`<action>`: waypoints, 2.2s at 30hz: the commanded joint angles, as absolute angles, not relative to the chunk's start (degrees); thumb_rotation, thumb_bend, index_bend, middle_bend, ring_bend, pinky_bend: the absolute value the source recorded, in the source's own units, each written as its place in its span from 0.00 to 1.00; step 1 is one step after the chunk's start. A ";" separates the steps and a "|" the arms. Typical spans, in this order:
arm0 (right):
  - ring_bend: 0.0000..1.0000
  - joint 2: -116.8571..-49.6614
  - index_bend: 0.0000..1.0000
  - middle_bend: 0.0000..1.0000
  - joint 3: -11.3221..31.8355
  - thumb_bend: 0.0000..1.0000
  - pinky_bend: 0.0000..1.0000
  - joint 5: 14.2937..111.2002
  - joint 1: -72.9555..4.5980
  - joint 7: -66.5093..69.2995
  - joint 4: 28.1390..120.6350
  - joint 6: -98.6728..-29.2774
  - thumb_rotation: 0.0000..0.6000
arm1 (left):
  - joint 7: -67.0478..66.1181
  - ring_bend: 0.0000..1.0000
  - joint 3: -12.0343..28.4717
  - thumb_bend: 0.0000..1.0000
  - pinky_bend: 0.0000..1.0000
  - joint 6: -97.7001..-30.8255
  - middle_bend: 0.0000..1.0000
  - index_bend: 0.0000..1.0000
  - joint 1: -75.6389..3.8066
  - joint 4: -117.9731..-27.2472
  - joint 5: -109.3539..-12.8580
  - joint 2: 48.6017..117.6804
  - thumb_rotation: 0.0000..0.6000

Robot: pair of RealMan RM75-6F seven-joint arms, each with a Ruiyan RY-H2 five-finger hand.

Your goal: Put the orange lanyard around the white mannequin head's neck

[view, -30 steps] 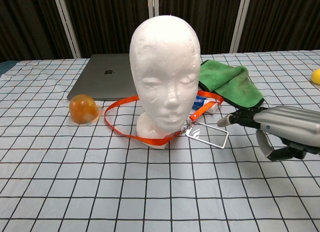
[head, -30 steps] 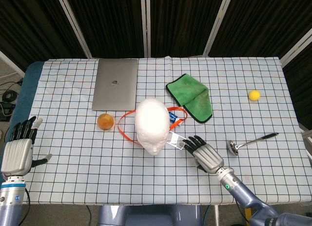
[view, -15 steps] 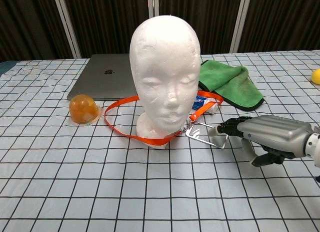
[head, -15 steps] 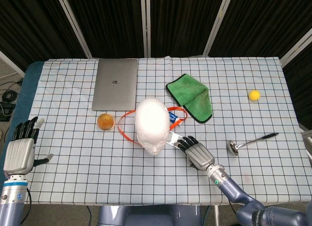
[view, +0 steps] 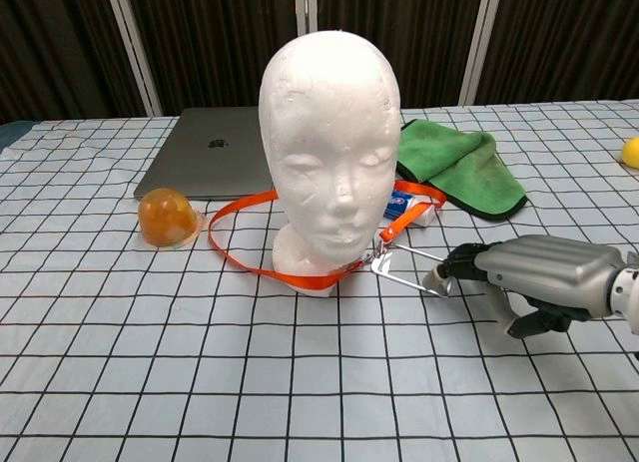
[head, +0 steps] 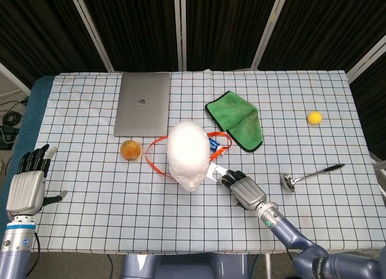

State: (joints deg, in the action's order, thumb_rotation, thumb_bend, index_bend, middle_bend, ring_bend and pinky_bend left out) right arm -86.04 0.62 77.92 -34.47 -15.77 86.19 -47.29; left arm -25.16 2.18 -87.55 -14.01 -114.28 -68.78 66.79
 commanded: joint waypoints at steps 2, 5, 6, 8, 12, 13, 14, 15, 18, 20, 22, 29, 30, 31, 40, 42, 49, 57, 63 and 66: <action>0.09 -84.42 0.23 0.23 -0.52 1.00 0.19 78.49 -34.97 -15.68 88.60 -45.92 1.00 | -25.10 0.00 2.39 0.00 0.00 -87.36 0.00 0.00 -13.87 -114.31 -68.95 66.78 1.00; 0.09 -83.14 0.24 0.24 -1.28 1.00 0.19 79.42 -35.06 -15.62 90.45 -45.87 1.00 | -25.01 0.00 2.54 0.00 0.00 -87.19 0.00 0.00 -13.71 -114.34 -69.08 66.73 1.00; 0.09 -82.62 0.24 0.24 -1.57 1.00 0.19 79.75 -35.02 -15.41 91.24 -45.92 1.00 | -24.99 0.00 2.59 0.00 0.00 -87.10 0.00 0.00 -13.65 -114.36 -69.14 66.71 1.00; 0.10 -81.88 0.24 0.25 -2.06 1.00 0.20 80.30 -35.03 -15.21 92.18 -45.91 1.00 | -24.95 0.00 2.67 0.00 0.00 -86.98 0.00 0.00 -13.55 -114.38 -69.26 66.67 1.00; 0.11 -80.34 0.25 0.25 -3.31 1.00 0.22 81.40 -35.08 -14.67 94.11 -45.46 1.00 | -25.00 0.00 2.81 0.00 0.00 -86.83 0.00 0.00 -13.34 -114.47 -69.56 66.64 1.00; 0.11 -80.01 0.25 0.26 -3.58 1.00 0.22 81.58 -35.09 -14.44 94.54 -45.30 1.00 | -25.02 0.00 2.83 0.00 0.00 -86.80 0.00 0.00 -13.31 -114.48 -69.64 66.64 1.00; 0.11 -79.59 0.25 0.26 -3.94 1.00 0.22 81.77 -35.09 -14.16 95.12 -45.08 1.00 | -25.03 0.00 2.84 0.00 0.00 -86.76 0.00 0.00 -13.26 -114.48 -69.70 66.63 1.00; 0.11 -79.12 0.26 0.26 -4.28 1.00 0.22 81.95 -35.09 -13.92 95.68 -44.88 1.00 | -25.04 0.00 2.86 0.00 0.00 -86.74 0.00 0.00 -13.22 -114.48 -69.74 66.64 1.00; 0.12 -77.59 0.26 0.27 -5.29 1.00 0.23 82.67 -35.15 -13.28 97.33 -44.34 1.00 | -25.06 0.00 3.01 0.00 0.00 -86.55 0.00 0.00 -13.12 -114.48 -69.73 66.65 1.00; 0.12 -76.59 0.27 0.27 -6.06 1.00 0.23 83.29 -35.15 -12.69 98.44 -44.02 1.00 | -25.17 0.00 3.08 0.00 0.00 -86.43 0.00 0.00 -13.07 -114.47 -69.78 66.68 1.00; 0.12 -75.58 0.27 0.27 -6.88 1.00 0.23 84.10 -35.18 -12.11 99.52 -43.70 1.00 | -25.25 0.00 3.13 0.00 0.00 -86.34 0.00 0.00 -13.00 -114.51 -69.88 66.71 1.00; 0.12 -72.52 0.27 0.27 -9.28 1.00 0.23 86.57 -35.45 -10.52 102.75 -42.64 1.00 | -25.77 0.00 3.28 0.00 0.00 -86.11 0.00 0.00 -12.79 -114.52 -70.09 66.94 1.00; 0.12 -72.22 0.27 0.27 -9.52 1.00 0.23 86.80 -35.48 -10.38 103.07 -42.53 1.00 | -25.82 0.00 3.29 0.00 0.00 -86.08 0.00 0.00 -12.76 -114.53 -70.12 66.97 1.00; 0.12 -71.76 0.27 0.27 -9.88 1.00 0.23 87.14 -35.51 -10.17 103.55 -42.39 1.00 | -25.86 0.00 3.33 0.00 0.00 -86.06 0.00 0.00 -12.72 -114.54 -70.14 67.00 1.00; 0.12 -68.75 0.27 0.27 -12.06 1.00 0.24 89.79 -35.55 -8.84 107.12 -42.16 1.00 | -26.21 0.00 3.60 0.00 0.00 -85.74 0.00 0.00 -12.45 -114.55 -70.33 67.17 1.00; 0.12 -68.30 0.27 0.27 -12.44 1.00 0.24 90.47 -35.50 -8.63 107.77 -42.30 1.00 | -26.32 0.00 3.66 0.00 0.00 -85.76 0.00 0.00 -12.37 -114.55 -70.43 67.21 1.00; 0.12 -67.23 0.27 0.27 -12.50 1.00 0.24 94.43 -34.57 -7.20 109.27 -46.34 1.00 | -26.40 0.00 3.88 0.00 0.00 -85.55 0.00 0.00 -12.17 -114.57 -70.47 67.22 1.00; 0.12 -63.53 0.27 0.27 -11.79 1.00 0.24 99.44 -31.38 -5.55 108.41 -56.80 1.00 | -25.96 0.00 4.02 0.00 0.00 -85.29 0.00 0.00 -11.89 -114.50 -70.68 67.00 1.00; 0.12 -58.97 0.26 0.23 -11.12 0.99 0.21 100.96 -25.53 -3.14 105.45 -69.81 1.00 | -24.47 0.00 3.44 0.00 0.00 -85.93 0.00 0.00 -11.08 -114.12 -72.74 66.63 1.00; 0.05 -57.45 0.22 0.13 -11.08 0.73 0.12 100.44 -21.54 -1.37 104.41 -76.51 1.00 | -23.29 0.00 2.92 0.00 0.00 -86.55 0.00 0.00 -10.49 -113.79 -74.61 66.42 1.00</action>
